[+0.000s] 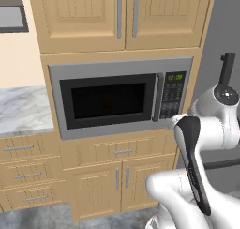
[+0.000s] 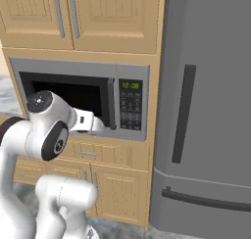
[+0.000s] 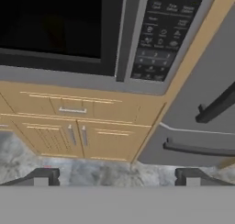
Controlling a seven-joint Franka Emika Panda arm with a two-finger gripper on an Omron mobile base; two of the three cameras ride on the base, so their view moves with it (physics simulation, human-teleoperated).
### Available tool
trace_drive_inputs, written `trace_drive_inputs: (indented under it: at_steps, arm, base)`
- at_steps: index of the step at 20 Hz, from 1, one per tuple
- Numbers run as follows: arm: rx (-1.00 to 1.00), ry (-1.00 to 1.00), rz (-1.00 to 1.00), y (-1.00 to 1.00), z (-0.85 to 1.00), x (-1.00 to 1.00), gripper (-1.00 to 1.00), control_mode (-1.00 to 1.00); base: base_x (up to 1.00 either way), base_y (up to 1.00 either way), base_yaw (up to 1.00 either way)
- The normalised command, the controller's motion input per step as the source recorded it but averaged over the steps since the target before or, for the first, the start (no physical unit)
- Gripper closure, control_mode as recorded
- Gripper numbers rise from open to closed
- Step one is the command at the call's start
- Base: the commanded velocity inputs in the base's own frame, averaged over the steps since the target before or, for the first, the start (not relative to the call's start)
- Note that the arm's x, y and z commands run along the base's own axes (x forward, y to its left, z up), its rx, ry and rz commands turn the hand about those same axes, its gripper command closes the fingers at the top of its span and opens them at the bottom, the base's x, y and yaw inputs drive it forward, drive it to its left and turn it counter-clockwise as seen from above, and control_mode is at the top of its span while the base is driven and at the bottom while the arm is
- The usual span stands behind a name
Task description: Open the microwave door.
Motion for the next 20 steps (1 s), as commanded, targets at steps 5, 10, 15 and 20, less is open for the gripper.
trace_drive_inputs:
  at_steps: [5,10,15,20]
  arm:
    - [0.07,-0.37,0.00,-0.04,0.61,0.36,-1.00,-1.00]
    - [0.10,-0.13,0.01,-0.14,0.46,0.46,-1.00,-1.00]
    - [0.00,0.00,0.00,-0.01,-0.15,0.38,-1.00,-1.00]
    - [0.00,-0.02,0.00,0.00,-0.21,0.35,-1.00,-1.00]
  base:
    - [0.00,0.00,0.00]
    - [0.00,0.00,0.00]
    - [0.00,0.00,0.00]
    - [0.00,0.00,0.00]
